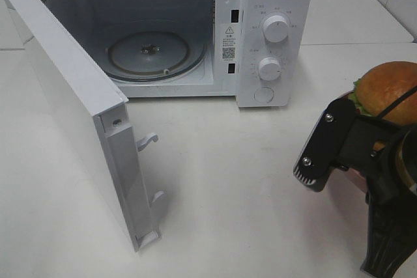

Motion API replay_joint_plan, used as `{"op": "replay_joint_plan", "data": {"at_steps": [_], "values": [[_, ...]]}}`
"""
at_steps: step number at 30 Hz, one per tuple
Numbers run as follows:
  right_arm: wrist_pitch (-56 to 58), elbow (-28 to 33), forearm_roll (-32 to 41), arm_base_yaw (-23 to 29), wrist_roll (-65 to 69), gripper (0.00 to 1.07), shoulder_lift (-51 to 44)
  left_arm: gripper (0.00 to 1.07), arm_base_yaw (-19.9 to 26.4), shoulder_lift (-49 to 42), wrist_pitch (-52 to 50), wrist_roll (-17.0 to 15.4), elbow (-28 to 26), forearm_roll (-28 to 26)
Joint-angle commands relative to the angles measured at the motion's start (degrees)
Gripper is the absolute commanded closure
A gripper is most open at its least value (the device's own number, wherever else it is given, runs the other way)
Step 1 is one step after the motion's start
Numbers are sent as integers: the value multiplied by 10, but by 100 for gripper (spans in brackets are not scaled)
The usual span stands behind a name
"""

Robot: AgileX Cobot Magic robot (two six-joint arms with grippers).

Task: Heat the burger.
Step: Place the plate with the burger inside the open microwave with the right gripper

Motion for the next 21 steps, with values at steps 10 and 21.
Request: {"op": "replay_joint_plan", "data": {"at_steps": [10,21], "values": [[-10,-2,-43,107,-114,107,-5,9,0,-10,-9,-3,1,-1],[-54,-2,-43,127,-242,107,-5,9,0,-10,-9,-3,1,-1]]}}
